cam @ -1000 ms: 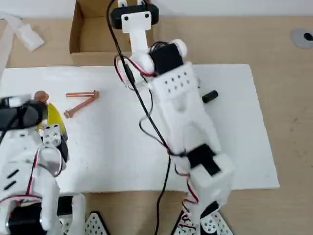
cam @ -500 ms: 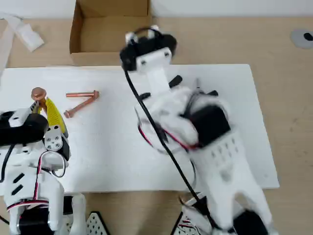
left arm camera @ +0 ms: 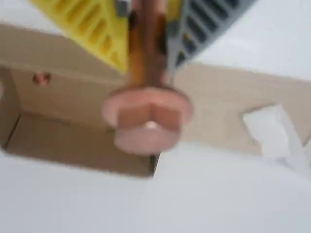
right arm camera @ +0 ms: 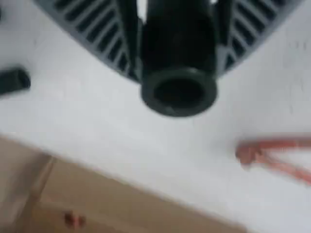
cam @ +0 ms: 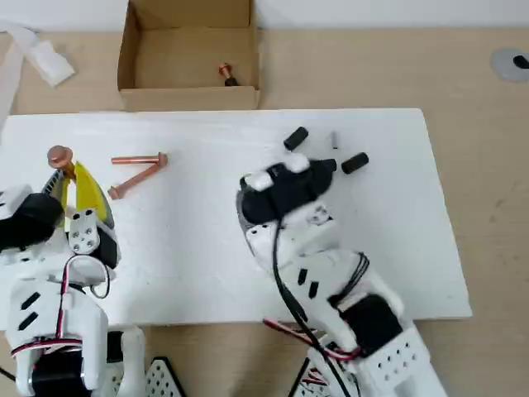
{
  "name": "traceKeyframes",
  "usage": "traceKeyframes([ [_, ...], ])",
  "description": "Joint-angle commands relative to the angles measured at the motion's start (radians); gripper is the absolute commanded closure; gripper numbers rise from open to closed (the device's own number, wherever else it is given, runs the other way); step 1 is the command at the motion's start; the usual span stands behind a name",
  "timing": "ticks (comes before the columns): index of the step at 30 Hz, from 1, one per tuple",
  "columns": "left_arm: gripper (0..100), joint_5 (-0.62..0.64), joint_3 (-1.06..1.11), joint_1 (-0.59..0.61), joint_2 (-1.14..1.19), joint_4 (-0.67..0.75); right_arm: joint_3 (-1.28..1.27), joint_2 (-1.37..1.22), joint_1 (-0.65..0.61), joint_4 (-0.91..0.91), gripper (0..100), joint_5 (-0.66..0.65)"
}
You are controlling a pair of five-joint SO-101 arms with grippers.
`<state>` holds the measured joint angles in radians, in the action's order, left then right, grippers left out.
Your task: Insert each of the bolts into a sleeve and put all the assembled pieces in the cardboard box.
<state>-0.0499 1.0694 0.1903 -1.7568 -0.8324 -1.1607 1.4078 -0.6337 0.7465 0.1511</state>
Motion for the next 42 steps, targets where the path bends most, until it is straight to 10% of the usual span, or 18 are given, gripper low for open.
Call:
traceKeyframes([
  [1, 99, 0.008, -0.005, -0.038, -0.005, 0.089, -0.045, 0.045, -0.012, -0.129, 98.9, -0.006],
  [9, 99, 0.002, -0.012, -0.356, 0.031, 0.167, -0.197, 0.047, -0.071, -0.387, 98.9, -0.1],
  [26, 99, 0.008, -0.226, -0.637, 0.225, 0.094, -0.367, 0.053, -0.159, -0.554, 98.9, -0.1],
  [42, 99, 0.089, -0.232, -0.651, 0.28, 0.081, -0.366, 0.054, -0.159, -0.563, 98.9, -0.098],
])
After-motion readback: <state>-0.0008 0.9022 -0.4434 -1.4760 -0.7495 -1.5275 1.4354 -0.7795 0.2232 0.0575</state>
